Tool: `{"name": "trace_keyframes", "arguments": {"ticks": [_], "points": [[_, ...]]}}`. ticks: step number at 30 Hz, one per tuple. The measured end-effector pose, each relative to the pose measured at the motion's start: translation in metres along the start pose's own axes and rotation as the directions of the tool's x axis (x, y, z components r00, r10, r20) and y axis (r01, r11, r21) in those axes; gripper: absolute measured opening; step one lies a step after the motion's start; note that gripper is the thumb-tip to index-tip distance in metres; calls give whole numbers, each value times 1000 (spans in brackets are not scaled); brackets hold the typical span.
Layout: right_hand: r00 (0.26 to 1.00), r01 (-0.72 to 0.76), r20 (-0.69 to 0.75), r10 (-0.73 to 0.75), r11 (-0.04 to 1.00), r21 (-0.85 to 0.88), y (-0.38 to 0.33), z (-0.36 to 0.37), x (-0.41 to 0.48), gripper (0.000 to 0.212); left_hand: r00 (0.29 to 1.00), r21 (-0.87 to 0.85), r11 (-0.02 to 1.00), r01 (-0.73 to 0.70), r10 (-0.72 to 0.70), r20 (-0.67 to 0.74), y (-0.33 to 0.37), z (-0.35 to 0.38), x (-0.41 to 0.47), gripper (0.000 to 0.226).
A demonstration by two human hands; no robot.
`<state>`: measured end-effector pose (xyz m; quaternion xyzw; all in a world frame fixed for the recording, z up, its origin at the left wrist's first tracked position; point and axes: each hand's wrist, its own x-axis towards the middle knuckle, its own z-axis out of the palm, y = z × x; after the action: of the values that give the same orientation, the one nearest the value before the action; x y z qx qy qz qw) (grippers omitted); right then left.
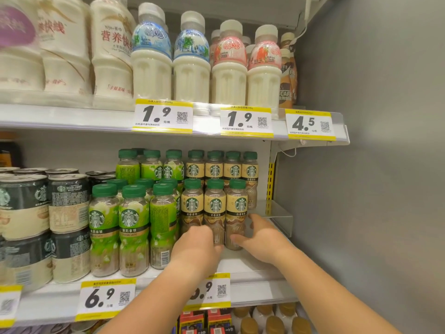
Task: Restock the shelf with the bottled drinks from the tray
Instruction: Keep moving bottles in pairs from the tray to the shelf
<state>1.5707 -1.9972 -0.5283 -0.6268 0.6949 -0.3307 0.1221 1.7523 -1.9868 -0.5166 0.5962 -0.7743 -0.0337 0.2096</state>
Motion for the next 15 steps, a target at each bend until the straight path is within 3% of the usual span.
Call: {"name": "trace_keyframes", "arguments": {"ticks": [3,7,12,15], "points": [[999,-28,23,34,970,-243,-5,-14,-11,99,991,33,992,-123,121,54,-6,-7,-12,32],[1000,21,-3,-25,866,-500,-11,-24,-32,106,959,193,940,-280,266,96,-22,-11,-28,60],[987,63,-81,-137,802,-594,-8,-19,-65,103,910,278,877,-392,414,-20,-44,-8,-51,90],[972,82,-124,-198,786,-613,-5,-8,-94,98,902,318,865,-388,427,-60,-55,0,-76,96]]}}
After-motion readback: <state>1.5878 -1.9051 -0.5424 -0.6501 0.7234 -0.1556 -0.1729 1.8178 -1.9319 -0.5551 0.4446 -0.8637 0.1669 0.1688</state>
